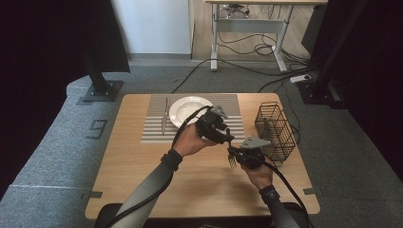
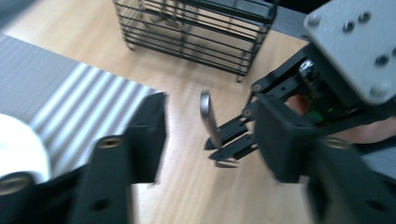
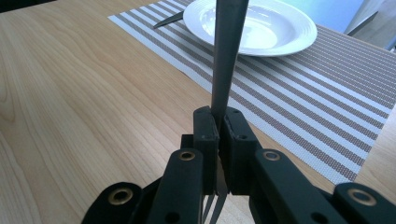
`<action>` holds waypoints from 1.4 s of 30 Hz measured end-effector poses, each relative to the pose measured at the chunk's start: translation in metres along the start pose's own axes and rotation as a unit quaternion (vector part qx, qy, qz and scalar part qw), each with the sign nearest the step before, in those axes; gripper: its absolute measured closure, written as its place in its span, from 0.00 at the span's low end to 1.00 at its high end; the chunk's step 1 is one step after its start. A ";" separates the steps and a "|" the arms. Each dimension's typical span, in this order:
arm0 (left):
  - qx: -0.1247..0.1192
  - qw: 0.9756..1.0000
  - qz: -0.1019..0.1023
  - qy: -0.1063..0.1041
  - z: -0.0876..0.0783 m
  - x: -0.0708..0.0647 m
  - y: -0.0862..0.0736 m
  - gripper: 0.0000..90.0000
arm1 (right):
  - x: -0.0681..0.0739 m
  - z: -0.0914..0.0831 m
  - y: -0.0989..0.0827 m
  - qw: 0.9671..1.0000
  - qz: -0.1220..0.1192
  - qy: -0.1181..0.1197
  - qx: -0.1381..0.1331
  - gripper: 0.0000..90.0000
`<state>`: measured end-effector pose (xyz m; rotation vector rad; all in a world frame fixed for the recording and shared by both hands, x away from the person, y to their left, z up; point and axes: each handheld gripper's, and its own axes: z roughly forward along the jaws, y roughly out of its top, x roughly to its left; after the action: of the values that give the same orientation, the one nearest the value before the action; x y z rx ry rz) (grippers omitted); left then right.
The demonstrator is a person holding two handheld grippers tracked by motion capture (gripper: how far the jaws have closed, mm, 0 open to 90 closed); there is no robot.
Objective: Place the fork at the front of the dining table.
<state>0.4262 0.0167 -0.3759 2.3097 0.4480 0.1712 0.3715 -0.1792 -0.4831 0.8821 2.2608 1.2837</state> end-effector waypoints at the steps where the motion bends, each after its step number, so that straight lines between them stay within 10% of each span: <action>1: -0.006 1.000 0.002 0.008 -0.002 -0.001 -0.004 0.37 | -0.001 0.000 0.000 1.000 -0.001 -0.003 0.000 0.94; 18: -0.050 0.996 -0.007 0.068 -0.011 -0.019 -0.116 0.00 | -0.022 0.005 0.007 0.999 0.036 -0.026 0.015 0.94; 29: -0.026 0.998 -0.025 0.051 0.016 -0.047 -0.187 0.00 | -0.037 0.021 0.019 0.998 0.042 -0.044 0.026 0.94; 42: -0.024 0.998 -0.040 0.045 0.013 -0.055 -0.217 0.00 | -0.064 0.047 0.038 0.995 0.042 -0.068 0.052 0.94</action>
<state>0.3210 0.1283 -0.5391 2.2398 0.5761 0.2451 0.4586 -0.1801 -0.4720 1.0789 2.2201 1.1135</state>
